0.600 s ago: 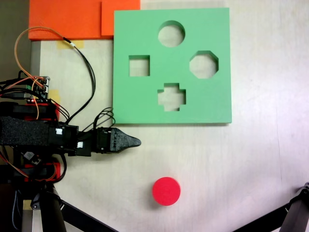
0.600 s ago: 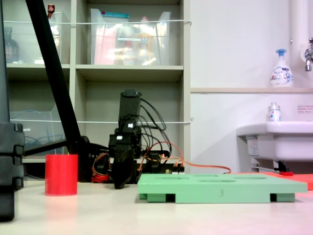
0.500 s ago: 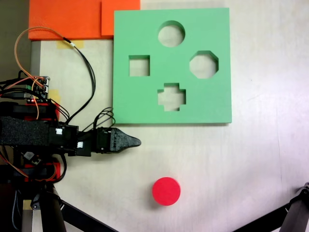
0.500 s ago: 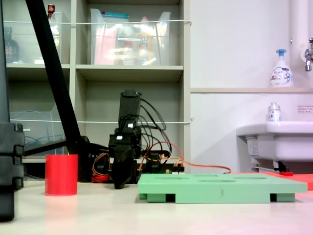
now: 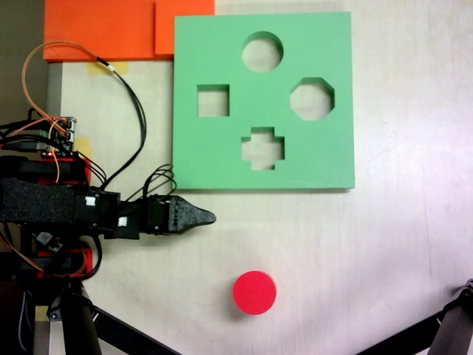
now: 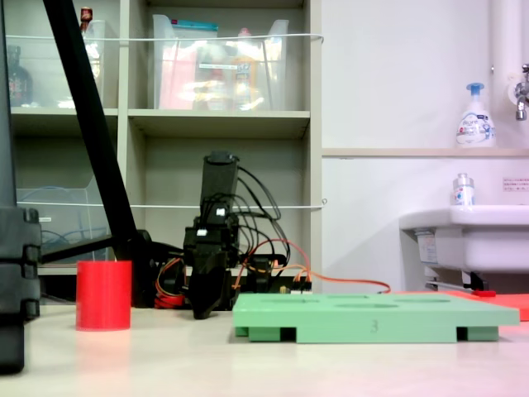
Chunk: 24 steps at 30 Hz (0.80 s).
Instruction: Put the cylinder block into the corresponding hole
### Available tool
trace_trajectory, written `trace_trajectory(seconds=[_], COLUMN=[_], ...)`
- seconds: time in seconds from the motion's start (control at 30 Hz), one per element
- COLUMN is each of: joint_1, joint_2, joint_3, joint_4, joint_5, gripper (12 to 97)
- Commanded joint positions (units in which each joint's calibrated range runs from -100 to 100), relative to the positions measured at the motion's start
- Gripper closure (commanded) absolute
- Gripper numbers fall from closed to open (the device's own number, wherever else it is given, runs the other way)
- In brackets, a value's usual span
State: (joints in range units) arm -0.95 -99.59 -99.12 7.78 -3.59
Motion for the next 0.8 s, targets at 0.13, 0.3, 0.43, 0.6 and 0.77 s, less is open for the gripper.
trace_trajectory(seconds=[0.13, 0.3, 0.43, 0.6, 0.77], joint_1=[0.0, -0.3, -0.3, -2.9, -6.0], joint_2=[-0.4, -0.4, -0.4, -0.4, -0.4], joint_3=[-0.9, -0.9, -0.9, -0.9, -0.9], joint_4=[-5.2, -0.4, 18.8, 38.0, 43.0], joint_5=[0.1, 3.5, 25.1, 38.0, 46.9], gripper=[59.2, 57.0, 57.1, 56.8, 56.8])
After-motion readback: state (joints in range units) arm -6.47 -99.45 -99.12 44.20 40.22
